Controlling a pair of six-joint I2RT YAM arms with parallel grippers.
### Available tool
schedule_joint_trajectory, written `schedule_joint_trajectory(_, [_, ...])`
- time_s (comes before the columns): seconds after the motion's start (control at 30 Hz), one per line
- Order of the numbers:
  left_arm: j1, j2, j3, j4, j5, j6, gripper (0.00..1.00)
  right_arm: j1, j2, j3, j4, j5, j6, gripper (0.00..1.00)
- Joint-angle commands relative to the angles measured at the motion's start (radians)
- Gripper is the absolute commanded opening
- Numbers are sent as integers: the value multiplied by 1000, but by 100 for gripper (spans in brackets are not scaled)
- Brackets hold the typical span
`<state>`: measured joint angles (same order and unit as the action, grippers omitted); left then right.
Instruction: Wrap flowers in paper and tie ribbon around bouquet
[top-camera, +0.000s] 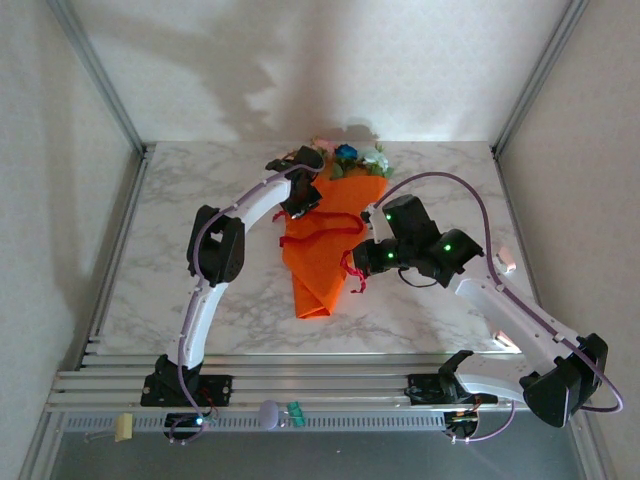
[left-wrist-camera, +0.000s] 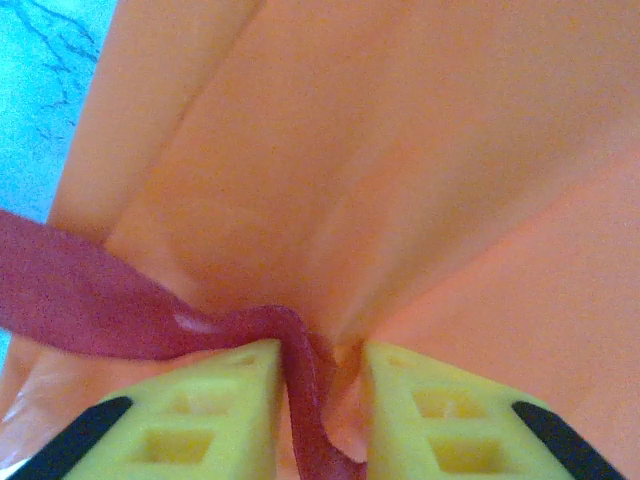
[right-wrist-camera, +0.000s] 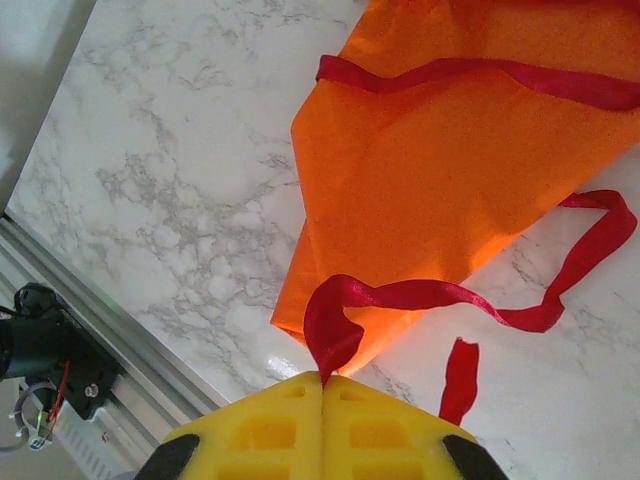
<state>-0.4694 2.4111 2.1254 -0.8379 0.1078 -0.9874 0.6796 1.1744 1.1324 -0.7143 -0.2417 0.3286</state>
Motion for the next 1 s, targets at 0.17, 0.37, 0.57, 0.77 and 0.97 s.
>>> schedule_joint_trajectory(0.17, [5,-43,10,0,-16,12,26,8,-10,-2,-3,15,6,0])
schedule_joint_trajectory(0.37, [7,-50,10,2,-22,11,10,8,-13,-3,-6,18,3,0])
schedule_joint_trajectory(0.57, [9,-84,35,-10,-63,18,12,8,-15,-7,-4,22,7,0])
schedule_joint_trajectory(0.77, [-7,-146,56,-15,-115,25,18,8,-17,-10,-4,29,11,0])
schedule_joint_trajectory(0.97, [-33,-175,54,61,-79,64,9,8,-18,-14,-1,26,16,0])
